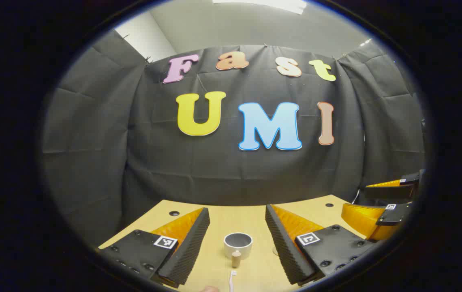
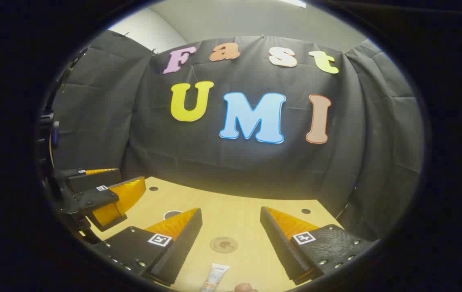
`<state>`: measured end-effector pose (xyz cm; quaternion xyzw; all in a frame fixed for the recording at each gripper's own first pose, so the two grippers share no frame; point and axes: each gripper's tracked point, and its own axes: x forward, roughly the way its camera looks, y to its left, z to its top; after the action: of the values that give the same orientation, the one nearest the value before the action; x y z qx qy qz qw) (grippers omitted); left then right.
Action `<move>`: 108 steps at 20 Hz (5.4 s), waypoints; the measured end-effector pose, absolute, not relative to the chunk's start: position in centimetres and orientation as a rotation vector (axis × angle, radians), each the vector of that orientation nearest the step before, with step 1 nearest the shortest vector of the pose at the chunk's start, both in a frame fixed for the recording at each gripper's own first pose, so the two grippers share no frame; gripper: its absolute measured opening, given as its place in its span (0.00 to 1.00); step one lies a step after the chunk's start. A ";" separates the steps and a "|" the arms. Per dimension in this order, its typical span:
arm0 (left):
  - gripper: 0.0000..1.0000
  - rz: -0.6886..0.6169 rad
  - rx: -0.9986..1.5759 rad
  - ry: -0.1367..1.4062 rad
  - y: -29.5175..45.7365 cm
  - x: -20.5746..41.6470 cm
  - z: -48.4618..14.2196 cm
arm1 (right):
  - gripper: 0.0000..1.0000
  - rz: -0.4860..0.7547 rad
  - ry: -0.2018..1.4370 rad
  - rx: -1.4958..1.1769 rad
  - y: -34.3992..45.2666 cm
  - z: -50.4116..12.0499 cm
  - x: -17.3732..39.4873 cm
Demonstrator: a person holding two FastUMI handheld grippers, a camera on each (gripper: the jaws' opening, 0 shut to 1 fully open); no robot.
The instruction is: Put the toothbrush and toothpaste on the desktop into the cup, then pick up the cup and place it on the coaster on the desktop.
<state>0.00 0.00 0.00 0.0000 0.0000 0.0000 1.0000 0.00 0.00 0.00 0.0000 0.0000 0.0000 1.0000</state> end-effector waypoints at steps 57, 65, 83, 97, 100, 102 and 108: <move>0.94 -0.033 -0.112 1.163 -0.2 -3.7 -27.6 | 0.92 0.017 1.054 0.341 3.8 -24.9 -0.4; 0.93 -0.019 -0.117 1.325 0.2 -5.1 -30.7 | 0.95 0.020 1.181 0.338 4.6 -27.7 -0.7; 0.48 -0.025 0.001 1.354 1.4 -4.7 -33.1 | 0.47 -0.001 1.286 0.218 3.5 -29.9 -0.6; 0.17 -0.043 -0.042 1.258 1.4 -4.5 -32.7 | 0.19 0.082 1.167 0.323 3.6 -29.2 -0.2; 0.10 -0.033 -0.078 1.227 1.4 -4.5 -32.5 | 0.19 0.091 1.137 0.297 3.8 -29.0 -0.1; 0.10 -0.027 -0.106 1.205 1.3 -4.5 -32.4 | 0.19 0.092 1.107 0.275 3.6 -28.5 0.0; 0.16 -0.026 -0.123 1.113 1.5 -4.4 -30.3 | 0.19 0.099 0.997 0.252 3.2 -25.8 0.4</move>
<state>-4.43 1.47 -30.30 -0.0581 0.5277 -0.0125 0.8474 0.42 3.25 -25.75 0.1206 0.4767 0.0472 0.8695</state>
